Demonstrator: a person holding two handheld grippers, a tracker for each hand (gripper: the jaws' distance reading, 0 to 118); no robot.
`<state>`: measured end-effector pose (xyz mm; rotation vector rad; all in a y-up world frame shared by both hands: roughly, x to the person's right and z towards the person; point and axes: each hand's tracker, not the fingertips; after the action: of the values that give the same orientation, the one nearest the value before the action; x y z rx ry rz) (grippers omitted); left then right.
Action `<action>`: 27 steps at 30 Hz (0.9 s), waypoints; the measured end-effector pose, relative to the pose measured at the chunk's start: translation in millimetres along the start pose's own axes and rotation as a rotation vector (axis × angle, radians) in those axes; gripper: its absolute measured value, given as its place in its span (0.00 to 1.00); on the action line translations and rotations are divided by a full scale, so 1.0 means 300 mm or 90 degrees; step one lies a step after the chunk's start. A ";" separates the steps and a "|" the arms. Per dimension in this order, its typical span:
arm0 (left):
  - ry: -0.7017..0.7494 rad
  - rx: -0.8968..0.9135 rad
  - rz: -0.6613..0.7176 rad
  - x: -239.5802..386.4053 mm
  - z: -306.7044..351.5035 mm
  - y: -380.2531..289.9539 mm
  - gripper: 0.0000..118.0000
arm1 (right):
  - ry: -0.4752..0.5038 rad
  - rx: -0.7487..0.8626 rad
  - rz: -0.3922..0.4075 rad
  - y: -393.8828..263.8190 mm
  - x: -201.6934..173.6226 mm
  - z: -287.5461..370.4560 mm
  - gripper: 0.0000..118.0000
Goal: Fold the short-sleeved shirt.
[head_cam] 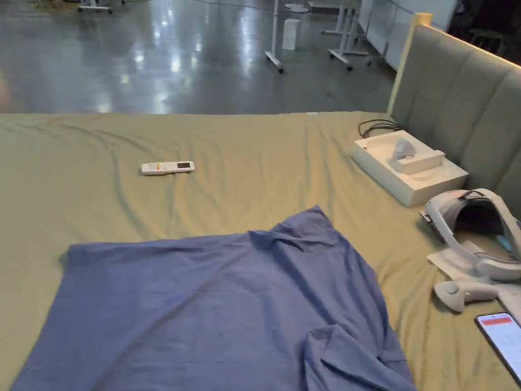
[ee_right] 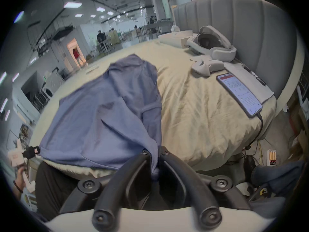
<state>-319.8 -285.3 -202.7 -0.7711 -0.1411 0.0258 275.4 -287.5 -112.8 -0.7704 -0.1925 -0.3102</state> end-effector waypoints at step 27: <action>-0.034 -0.045 0.076 -0.080 -0.686 0.637 0.06 | 0.010 -0.088 -0.014 0.694 -0.152 -0.678 0.05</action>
<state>-310.1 -292.4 -484.3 -0.8496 -0.1468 0.1558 315.8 -281.7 -404.5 -0.9019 -0.1654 -0.3528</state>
